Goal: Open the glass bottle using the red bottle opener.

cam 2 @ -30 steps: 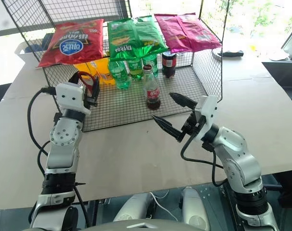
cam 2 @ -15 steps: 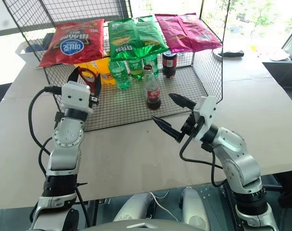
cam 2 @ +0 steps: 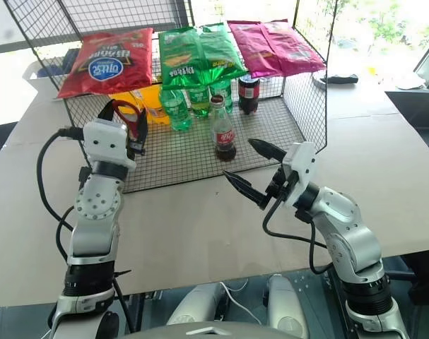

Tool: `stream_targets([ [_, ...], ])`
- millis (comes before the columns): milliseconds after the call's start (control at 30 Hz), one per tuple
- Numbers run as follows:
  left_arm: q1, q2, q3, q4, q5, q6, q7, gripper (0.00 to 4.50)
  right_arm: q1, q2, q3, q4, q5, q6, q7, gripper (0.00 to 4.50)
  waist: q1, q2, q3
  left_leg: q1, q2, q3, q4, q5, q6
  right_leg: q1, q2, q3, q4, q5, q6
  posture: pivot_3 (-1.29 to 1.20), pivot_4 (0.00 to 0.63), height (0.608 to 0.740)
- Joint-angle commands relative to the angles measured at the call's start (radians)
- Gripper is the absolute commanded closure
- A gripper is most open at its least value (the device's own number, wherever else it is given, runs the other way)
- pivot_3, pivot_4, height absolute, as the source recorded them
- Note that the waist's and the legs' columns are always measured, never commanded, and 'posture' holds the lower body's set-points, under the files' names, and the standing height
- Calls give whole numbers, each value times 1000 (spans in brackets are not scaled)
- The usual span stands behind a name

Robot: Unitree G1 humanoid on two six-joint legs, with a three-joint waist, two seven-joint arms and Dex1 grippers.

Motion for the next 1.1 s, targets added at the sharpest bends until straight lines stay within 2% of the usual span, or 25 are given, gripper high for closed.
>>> stream_targets([
  [33,15,-15,-14,-102,-64,22,-36,2364,-12,-5,-3,-14,0,-26,13,0,0,0,0,0,0,0,0,0,0,0,0,0,0,0,0,0,150,734],
  [133,30,-39,-31,-155,-145,66,-78,2364,-9,-11,-3,-9,-1,-22,18,0,0,0,0,0,0,0,0,0,0,0,0,0,1,0,0,0,150,734],
  [233,34,-80,-37,-206,-290,146,-122,2364,-6,-35,9,-3,-17,-3,29,0,0,0,0,0,0,0,1,0,0,0,0,0,1,0,0,0,150,734],
  [367,39,-140,-53,-241,-489,264,-162,2364,-5,-88,75,13,-112,40,12,0,0,0,-1,0,0,0,1,0,0,0,0,0,1,0,0,0,150,734],
  [500,37,-190,-84,-247,-581,331,-157,2364,-55,-97,144,22,-190,135,-47,0,0,-1,-1,0,0,1,3,0,0,0,0,1,3,0,0,0,150,734],
  [567,28,-223,-95,-242,-607,347,-136,2364,-95,-78,167,21,-212,217,-95,0,-2,-1,-1,0,0,2,4,0,0,0,0,2,6,0,0,0,150,734],
  [733,15,-285,-94,-230,-645,371,-77,2364,-187,32,135,2,-155,398,-202,0,0,-2,-1,1,0,2,10,1,-2,0,0,2,11,0,0,0,150,734],
  [867,18,-337,-70,-222,-704,389,-29,2364,-207,66,140,-12,-140,439,-221,0,1,-2,-2,0,-1,2,10,1,-2,0,2,1,12,0,0,0,150,734],
  [1100,32,-357,-65,-222,-772,418,-14,2364,-236,124,123,-23,-114,473,-256,0,0,-2,-2,0,-1,2,10,1,-2,0,4,2,11,0,0,0,150,734],
])
